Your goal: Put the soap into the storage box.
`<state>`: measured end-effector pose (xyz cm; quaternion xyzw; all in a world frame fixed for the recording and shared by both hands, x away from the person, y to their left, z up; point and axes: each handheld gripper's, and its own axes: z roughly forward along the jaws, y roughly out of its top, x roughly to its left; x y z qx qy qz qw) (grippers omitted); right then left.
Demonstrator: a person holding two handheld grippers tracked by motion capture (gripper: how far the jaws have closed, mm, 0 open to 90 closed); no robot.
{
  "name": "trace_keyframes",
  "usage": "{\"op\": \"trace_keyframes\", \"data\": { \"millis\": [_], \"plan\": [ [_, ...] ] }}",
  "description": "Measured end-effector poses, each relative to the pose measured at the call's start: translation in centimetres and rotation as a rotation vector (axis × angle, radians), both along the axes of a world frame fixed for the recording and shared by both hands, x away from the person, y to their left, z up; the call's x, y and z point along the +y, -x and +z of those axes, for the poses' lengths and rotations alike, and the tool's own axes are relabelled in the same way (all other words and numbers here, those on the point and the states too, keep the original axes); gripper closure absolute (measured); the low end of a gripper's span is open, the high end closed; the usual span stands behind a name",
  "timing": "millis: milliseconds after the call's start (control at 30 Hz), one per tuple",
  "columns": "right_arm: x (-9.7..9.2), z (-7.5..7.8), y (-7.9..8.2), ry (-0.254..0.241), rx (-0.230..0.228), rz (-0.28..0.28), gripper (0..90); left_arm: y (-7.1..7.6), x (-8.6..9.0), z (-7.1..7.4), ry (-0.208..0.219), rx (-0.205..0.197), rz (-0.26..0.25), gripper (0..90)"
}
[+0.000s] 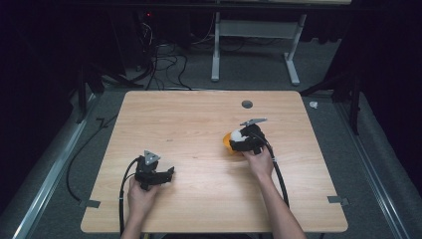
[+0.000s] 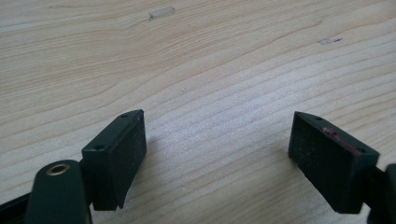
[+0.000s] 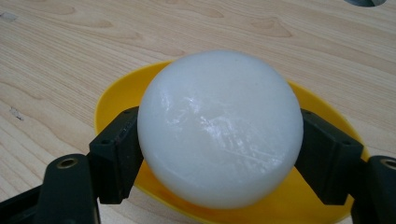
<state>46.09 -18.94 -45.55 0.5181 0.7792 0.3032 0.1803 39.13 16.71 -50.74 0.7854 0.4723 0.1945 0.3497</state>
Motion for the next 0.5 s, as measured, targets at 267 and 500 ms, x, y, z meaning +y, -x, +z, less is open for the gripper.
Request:
{"op": "trace_keyframes", "data": {
  "millis": [267,500],
  "plan": [
    [-0.1,-0.1,-0.1,-0.004,0.002,-0.006,24.2,0.0,0.0,0.0,0.002,0.001,-0.001,20.1],
    [-0.5,1.2,0.5,-0.049,-0.053,-0.006,26.2,0.0,0.0,0.0,0.002,0.001,-0.001,19.9]
  ]
}}
